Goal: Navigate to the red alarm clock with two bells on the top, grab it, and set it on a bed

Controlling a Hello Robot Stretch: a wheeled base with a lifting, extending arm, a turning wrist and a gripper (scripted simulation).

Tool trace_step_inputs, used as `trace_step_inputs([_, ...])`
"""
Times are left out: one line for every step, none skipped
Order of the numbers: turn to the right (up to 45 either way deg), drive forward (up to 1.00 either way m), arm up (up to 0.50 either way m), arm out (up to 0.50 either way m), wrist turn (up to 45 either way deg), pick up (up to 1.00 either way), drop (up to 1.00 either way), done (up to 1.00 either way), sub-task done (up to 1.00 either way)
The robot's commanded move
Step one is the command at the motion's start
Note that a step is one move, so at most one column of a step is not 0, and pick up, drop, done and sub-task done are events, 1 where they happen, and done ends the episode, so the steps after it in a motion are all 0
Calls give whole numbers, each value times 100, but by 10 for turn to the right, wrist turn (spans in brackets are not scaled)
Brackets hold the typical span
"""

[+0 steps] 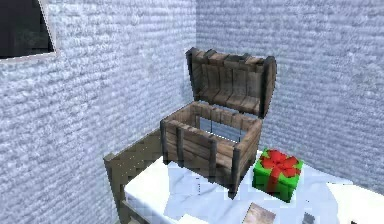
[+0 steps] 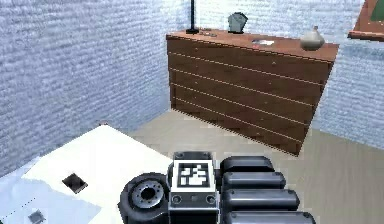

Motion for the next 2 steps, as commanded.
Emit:
trace_step_inputs([120,0,0,0,0,0,0,0,0])
trace_step_inputs([-390,0,0,0,0,0,0,0,0])
